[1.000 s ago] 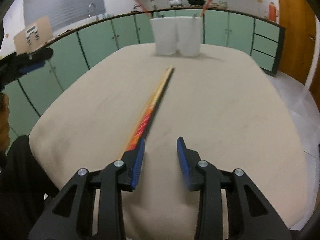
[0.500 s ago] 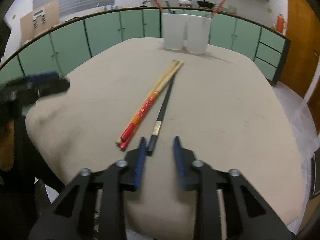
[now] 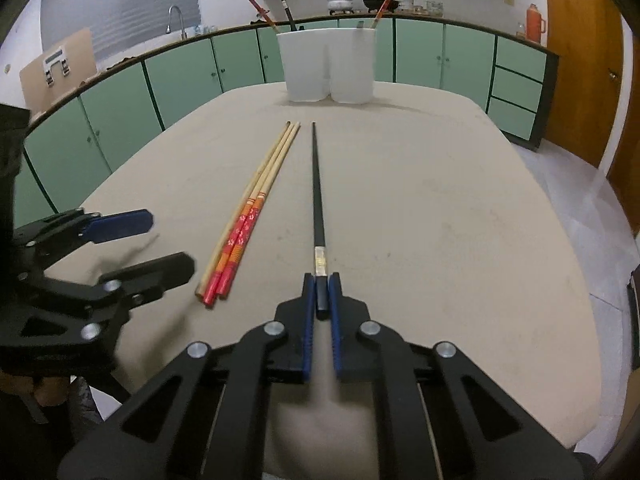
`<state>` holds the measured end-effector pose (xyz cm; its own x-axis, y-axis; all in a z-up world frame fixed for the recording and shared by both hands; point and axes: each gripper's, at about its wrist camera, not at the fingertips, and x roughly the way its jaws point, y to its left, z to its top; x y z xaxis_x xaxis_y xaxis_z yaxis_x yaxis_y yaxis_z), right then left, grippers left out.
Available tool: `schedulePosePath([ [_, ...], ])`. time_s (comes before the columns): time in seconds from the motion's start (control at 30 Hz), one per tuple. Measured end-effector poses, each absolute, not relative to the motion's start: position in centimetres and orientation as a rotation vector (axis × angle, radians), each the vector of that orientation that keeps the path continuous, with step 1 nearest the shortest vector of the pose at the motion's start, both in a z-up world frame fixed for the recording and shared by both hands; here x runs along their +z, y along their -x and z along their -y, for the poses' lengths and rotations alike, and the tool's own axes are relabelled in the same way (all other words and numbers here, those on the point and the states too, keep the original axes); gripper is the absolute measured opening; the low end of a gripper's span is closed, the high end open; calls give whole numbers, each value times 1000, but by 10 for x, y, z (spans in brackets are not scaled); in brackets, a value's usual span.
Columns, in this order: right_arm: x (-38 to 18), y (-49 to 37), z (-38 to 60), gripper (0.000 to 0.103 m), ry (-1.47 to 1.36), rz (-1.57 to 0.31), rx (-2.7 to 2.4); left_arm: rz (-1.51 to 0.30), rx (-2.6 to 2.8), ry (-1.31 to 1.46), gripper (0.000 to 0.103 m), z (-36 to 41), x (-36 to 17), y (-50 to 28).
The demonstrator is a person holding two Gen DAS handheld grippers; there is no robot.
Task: Organize utensils
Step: 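Grasp a black chopstick with the right tool while the left tool grasps a plain wooden one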
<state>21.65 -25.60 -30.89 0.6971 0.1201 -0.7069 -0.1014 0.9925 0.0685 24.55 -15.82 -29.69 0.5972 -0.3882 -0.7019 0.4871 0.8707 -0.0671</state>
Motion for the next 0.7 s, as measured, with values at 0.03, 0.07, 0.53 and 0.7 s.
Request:
schedulePosePath([
  [0.03,-309,-218,256,6,-30,-789,124,-783,-507,-136,72,160,-299,-247],
  [0.07,-310,-218,258,6,-42,-789,127,-787,-495,-143,72,162,-301,-248],
  [0.53,-310,-221,251,14,-38,-776,136,-776,-439,-155,70,148,-302,-245],
  [0.7,-310,-220,251,14,-41,-775,135,-746,-440,-119,70,147,-294,-244],
])
